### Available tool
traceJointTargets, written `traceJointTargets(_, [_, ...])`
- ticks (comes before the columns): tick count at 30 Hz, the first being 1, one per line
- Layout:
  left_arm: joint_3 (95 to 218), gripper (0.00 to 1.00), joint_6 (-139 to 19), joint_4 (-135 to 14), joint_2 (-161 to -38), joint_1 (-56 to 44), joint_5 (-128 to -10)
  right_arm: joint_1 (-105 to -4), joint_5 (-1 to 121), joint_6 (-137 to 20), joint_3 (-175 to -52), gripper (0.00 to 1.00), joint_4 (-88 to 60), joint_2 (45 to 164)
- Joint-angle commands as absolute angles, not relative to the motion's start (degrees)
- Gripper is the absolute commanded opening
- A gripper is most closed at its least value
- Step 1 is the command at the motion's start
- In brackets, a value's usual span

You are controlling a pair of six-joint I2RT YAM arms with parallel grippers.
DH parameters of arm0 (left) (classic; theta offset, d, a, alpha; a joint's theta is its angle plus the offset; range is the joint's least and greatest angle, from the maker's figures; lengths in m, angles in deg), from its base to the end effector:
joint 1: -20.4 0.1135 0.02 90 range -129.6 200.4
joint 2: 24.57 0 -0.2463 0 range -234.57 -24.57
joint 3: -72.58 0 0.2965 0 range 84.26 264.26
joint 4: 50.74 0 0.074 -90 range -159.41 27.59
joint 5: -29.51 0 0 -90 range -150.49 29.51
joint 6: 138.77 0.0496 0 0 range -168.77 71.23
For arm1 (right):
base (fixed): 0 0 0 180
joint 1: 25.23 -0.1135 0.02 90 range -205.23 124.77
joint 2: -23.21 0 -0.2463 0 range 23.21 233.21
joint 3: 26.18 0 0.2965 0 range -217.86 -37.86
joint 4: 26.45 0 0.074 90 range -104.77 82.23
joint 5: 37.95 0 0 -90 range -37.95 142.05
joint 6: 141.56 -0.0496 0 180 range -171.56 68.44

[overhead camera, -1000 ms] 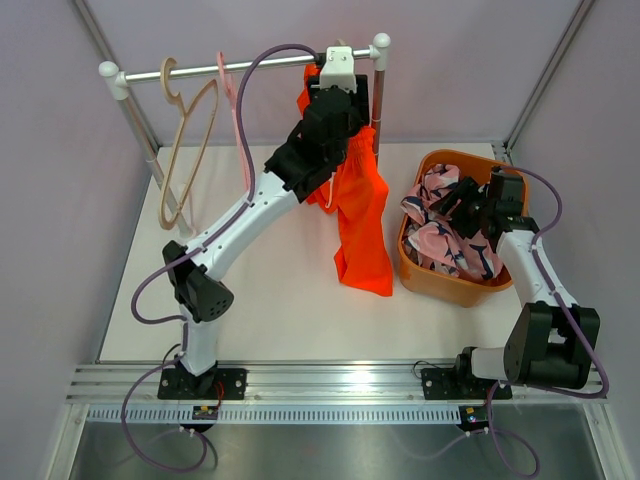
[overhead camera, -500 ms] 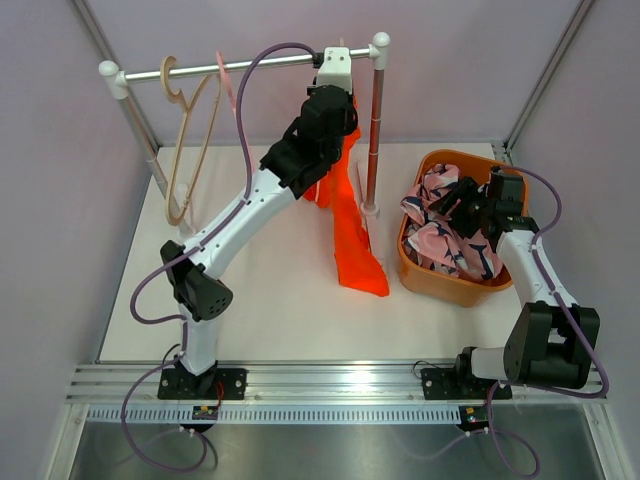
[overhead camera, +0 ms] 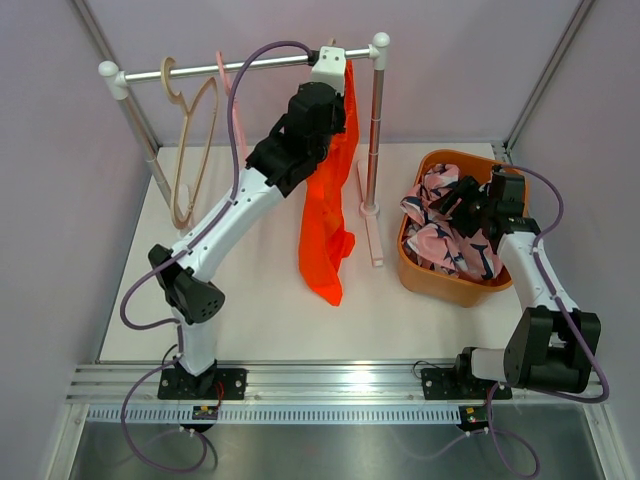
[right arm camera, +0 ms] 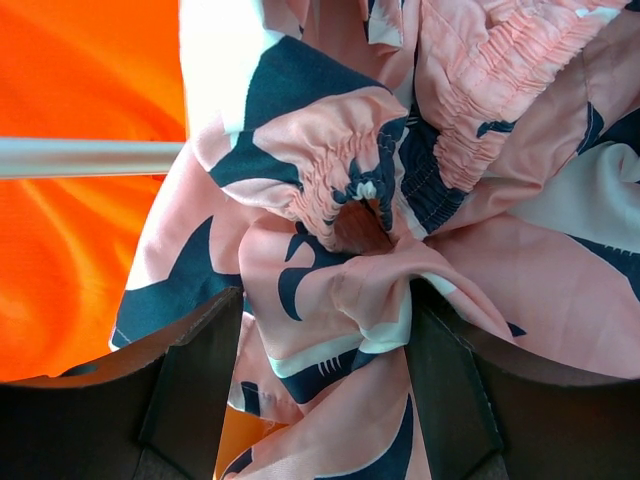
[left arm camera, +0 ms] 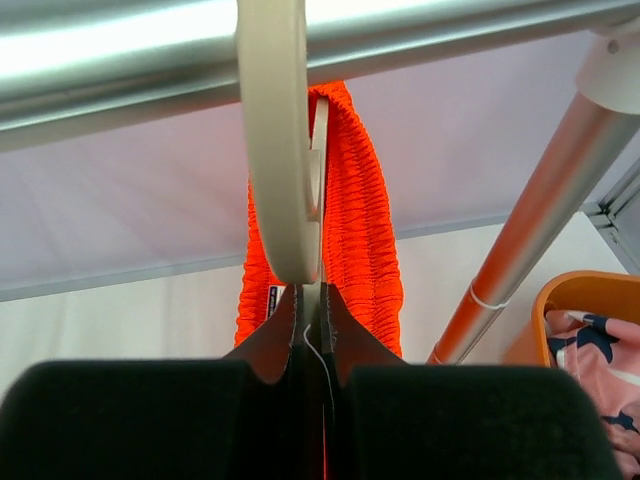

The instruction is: Remove the shorts from the hanger

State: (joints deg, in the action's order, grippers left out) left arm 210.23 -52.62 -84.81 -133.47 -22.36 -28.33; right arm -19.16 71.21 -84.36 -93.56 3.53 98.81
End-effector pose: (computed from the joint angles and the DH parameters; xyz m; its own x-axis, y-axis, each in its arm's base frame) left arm 0.3668 -0.3033 0.4784 -0.0804 -0.0031 -0.9968 0.1806 0.9834 -0.0176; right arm 0.3469 -0.0205 0.2349 -0.6017 0.5786 -0.5506 0.2015 0.7771 0.5963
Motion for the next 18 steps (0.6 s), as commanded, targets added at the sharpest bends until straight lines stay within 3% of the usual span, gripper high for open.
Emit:
traceJointTargets(1, [213.46,0.0,-50.26,-82.62,-127.58,-22.05,-31.84,-18.99,71.74,-83.2,-95.43,0.72,2.45,96.34])
traceJointTargets(18, [217.14,0.0,-47.45,-96.84,-119.14,-22.05,-40.36,-18.99,69.19,-82.41,-99.82,0.72,6.84,90.98])
